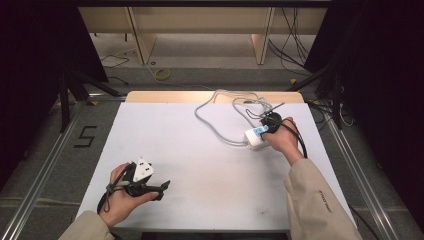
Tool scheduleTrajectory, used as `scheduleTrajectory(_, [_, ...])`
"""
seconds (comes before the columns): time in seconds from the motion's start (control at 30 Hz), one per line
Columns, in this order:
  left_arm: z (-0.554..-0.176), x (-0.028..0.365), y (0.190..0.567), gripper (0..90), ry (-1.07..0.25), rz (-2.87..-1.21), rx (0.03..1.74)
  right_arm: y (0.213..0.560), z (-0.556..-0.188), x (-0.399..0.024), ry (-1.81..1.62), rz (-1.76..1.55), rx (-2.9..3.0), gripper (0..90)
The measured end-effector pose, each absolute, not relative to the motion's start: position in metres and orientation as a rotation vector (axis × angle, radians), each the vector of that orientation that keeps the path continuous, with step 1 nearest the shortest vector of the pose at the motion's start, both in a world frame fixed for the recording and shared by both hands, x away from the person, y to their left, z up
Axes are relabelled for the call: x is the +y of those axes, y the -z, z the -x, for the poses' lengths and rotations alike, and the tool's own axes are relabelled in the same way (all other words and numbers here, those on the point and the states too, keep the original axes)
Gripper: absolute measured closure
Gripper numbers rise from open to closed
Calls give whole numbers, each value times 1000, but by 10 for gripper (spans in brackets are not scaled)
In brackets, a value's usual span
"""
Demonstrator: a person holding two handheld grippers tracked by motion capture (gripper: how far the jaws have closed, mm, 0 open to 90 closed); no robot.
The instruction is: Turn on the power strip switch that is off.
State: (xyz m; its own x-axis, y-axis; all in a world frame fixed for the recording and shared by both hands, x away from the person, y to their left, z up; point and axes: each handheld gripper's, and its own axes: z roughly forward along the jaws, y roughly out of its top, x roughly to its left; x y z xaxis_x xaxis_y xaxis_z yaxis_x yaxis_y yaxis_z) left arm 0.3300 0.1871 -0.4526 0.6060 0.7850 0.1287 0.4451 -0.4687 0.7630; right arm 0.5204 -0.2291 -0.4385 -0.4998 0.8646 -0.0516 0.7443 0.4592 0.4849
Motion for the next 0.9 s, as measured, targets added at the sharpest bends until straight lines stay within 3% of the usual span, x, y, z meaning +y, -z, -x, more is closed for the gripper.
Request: scheduleTrajectory(0.9, [-330,188,453,161,-619,-2125,967,440,-515,-232,-645,-1382,2373,900])
